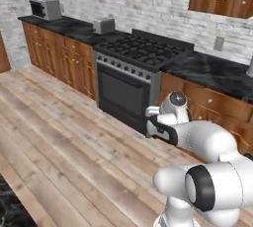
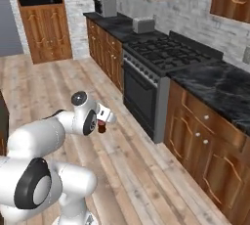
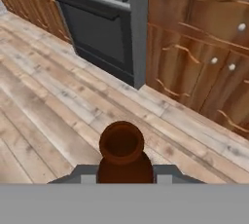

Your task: Place the large bottle from the dining counter next to the other large bottle outside the sink, and place the small bottle from the dining counter next to the other small bottle inside the sink.

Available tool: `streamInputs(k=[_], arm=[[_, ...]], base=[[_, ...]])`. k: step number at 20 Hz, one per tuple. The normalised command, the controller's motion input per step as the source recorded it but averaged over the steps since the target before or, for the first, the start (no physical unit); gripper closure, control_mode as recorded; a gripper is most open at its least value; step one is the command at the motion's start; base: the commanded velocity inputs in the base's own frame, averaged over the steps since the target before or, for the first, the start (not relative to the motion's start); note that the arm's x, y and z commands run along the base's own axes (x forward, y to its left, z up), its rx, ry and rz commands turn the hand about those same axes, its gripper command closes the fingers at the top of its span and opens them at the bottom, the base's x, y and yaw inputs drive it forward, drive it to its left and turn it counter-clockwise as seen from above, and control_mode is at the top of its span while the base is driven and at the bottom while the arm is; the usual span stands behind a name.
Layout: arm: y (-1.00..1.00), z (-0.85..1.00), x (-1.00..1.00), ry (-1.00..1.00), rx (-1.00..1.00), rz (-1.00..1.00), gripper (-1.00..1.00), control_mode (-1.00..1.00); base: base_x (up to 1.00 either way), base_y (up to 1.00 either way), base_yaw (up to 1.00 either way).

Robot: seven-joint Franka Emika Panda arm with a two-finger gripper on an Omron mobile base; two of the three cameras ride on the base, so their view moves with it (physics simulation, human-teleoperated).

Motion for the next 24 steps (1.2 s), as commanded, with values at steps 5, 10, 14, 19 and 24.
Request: streamInputs(k=[5, 10, 14, 19, 24], arm=[[0.00, 0.00, 0.00, 0.00, 0.00, 0.00, 1.00, 1.00], [0.00, 0.00, 0.00, 0.00, 0.00, 0.00, 1.00, 1.00], [0.00, 0.00, 0.00, 0.00, 0.00, 0.00, 1.00, 1.00], [0.00, 0.00, 0.00, 0.00, 0.00, 0.00, 1.00, 1.00], [0.00, 0.00, 0.00, 0.00, 0.00, 0.00, 1.00, 1.00]], base=[[0.79, 0.13, 0.40], [0.92, -0.07, 0.37], [0.95, -0.35, 0.36], [0.90, -0.28, 0.40], [0.77, -0.11, 0.42]])
